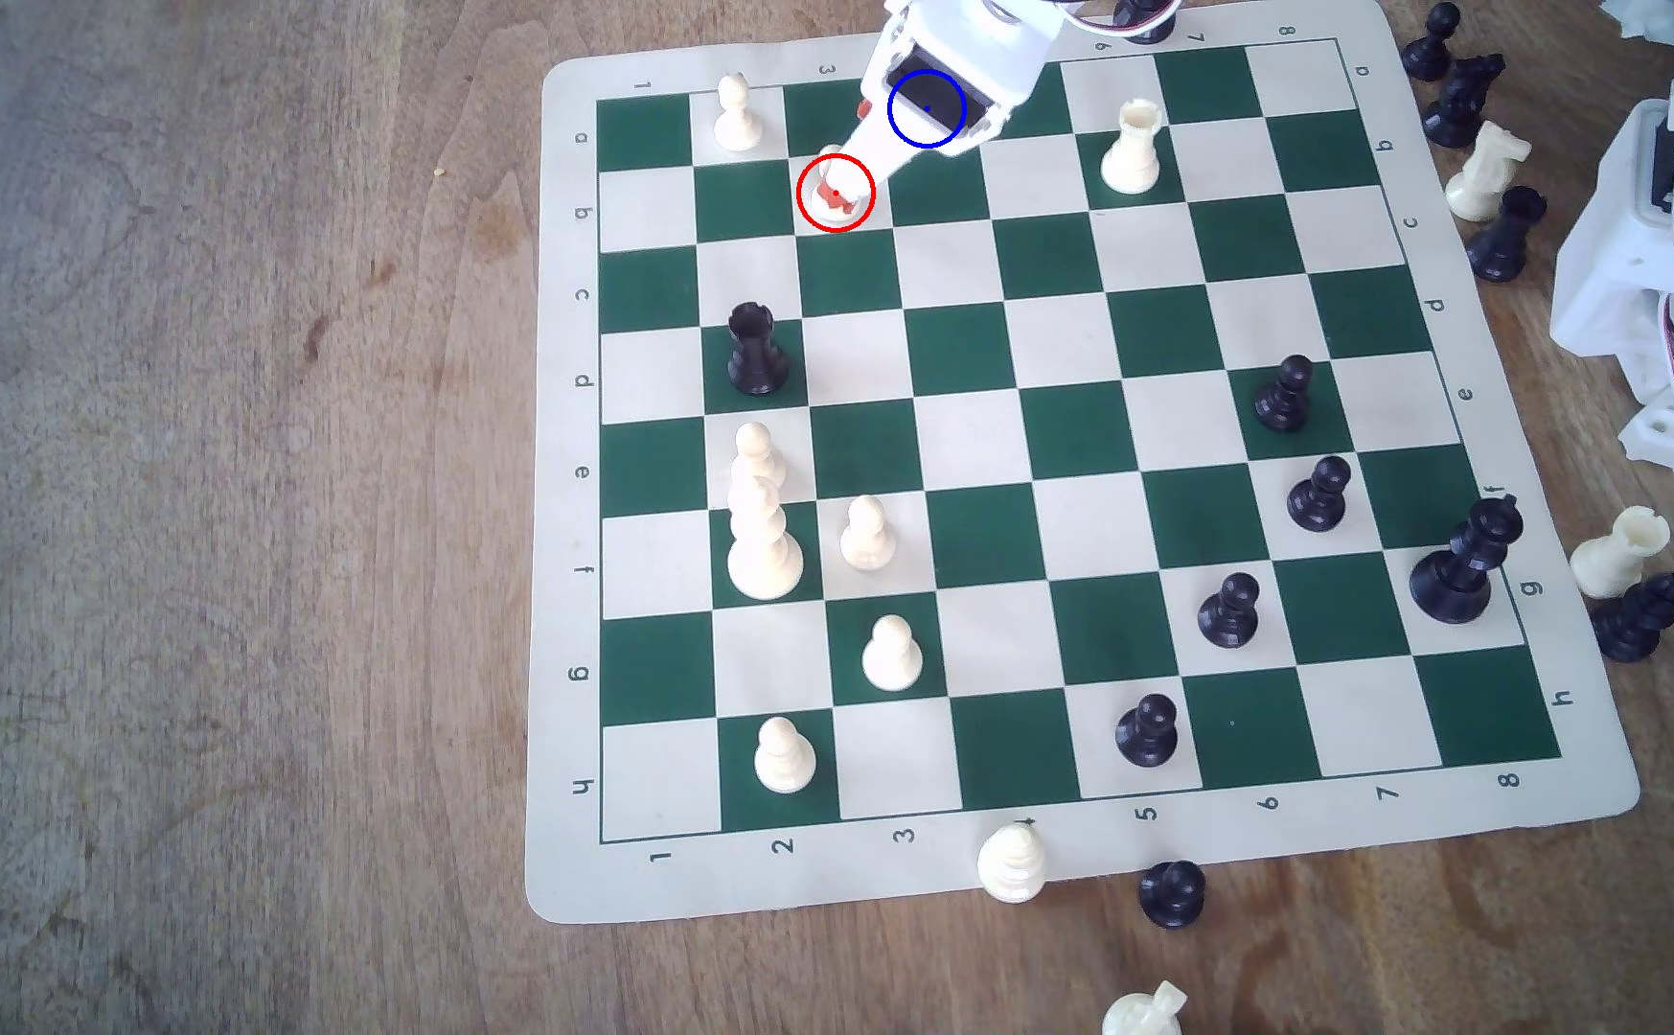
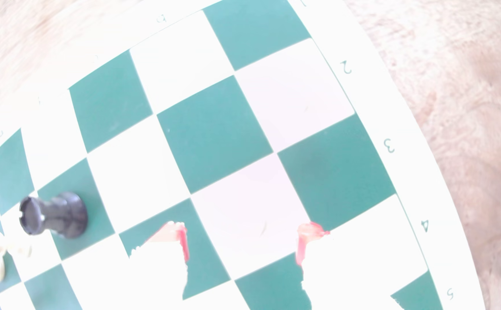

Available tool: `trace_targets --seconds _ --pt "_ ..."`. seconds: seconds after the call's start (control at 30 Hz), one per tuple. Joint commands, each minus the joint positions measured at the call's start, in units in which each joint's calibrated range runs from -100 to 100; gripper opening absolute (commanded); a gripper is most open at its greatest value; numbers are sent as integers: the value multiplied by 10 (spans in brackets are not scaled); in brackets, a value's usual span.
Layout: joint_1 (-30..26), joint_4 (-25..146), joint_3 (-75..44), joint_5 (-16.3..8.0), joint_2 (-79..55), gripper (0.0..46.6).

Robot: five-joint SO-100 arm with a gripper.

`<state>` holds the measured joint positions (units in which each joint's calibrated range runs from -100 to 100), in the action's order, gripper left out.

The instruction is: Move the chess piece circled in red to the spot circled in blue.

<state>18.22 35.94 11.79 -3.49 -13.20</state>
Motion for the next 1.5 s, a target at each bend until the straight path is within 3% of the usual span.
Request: trace_targets --seconds 0.0,1.0,1.47 --pt "0 -15 -53 -4 14 194" --pt "-19 -47 -34 -23 -11 187" --pt "-21 -50 -27 -23 -22 130"
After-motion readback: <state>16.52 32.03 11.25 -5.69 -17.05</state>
